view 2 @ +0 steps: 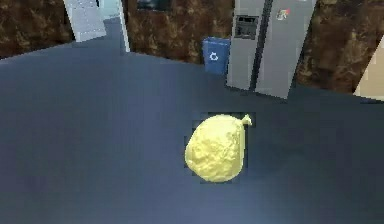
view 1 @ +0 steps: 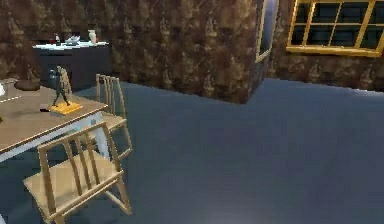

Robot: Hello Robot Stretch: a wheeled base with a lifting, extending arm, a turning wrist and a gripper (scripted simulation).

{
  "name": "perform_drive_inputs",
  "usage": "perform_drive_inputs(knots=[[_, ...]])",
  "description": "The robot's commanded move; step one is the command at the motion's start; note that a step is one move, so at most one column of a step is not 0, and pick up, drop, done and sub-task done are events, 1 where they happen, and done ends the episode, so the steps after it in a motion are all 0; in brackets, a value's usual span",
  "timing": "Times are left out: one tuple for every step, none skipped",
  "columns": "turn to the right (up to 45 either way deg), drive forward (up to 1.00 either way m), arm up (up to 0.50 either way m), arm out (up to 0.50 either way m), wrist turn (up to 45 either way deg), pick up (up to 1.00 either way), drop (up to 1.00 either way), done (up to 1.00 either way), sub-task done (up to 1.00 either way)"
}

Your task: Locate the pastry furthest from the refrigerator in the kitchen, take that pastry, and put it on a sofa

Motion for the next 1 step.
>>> perform_drive_inputs(knots=[[0.0,1.0,0.0,0.0,0.0,0.0,0.0,0.0,0.0]])
